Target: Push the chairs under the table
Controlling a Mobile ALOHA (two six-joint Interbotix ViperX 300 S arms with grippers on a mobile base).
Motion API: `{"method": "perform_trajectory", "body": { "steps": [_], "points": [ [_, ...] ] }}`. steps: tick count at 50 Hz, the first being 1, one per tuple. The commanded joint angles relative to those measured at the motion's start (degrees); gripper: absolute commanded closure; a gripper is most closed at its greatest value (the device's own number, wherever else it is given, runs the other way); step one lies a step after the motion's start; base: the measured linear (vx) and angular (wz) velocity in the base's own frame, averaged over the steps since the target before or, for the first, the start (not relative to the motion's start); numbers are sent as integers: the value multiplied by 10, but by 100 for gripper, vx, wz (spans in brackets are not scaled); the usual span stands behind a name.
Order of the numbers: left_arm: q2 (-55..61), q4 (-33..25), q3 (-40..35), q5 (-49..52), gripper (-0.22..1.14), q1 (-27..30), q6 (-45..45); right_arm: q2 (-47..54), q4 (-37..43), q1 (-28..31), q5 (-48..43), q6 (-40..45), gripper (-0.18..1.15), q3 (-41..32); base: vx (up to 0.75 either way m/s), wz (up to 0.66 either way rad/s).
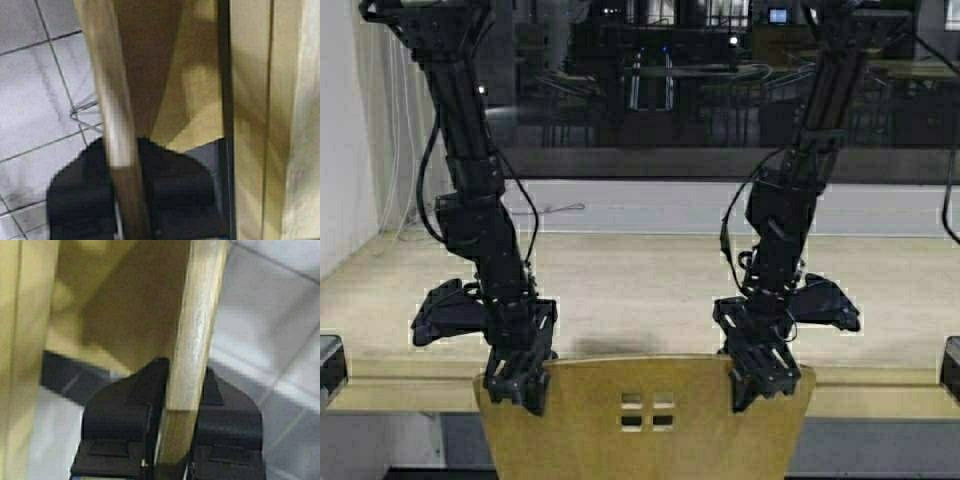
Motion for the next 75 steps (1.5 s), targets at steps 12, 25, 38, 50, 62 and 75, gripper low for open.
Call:
{"method": "perform_trajectory", "body": {
  "steps": [12,25,38,50,62,75],
  "points": [
    [-38,20,-7,-13,54,3,14,-23,-35,14,-3,-39,65,0,7,1],
    [-56,34,0,4,2,3,32,-30,-63,13,25,-39,14,-11,1,0],
    [-75,26,1,30,-9,4,33,-59,-59,-1,50,-36,2,-12,-1,0],
    [-130,18,34,79,-9,4,33,-115,-59,-11,59,-33,2,48,-1,0],
    [-239,11,94,80,-9,6,40,-218,-60,-13,69,-33,2,98,0,0],
    [-375,11,167,81,-9,6,67,-353,-73,-13,70,-35,3,149,0,0]
  ]
}}
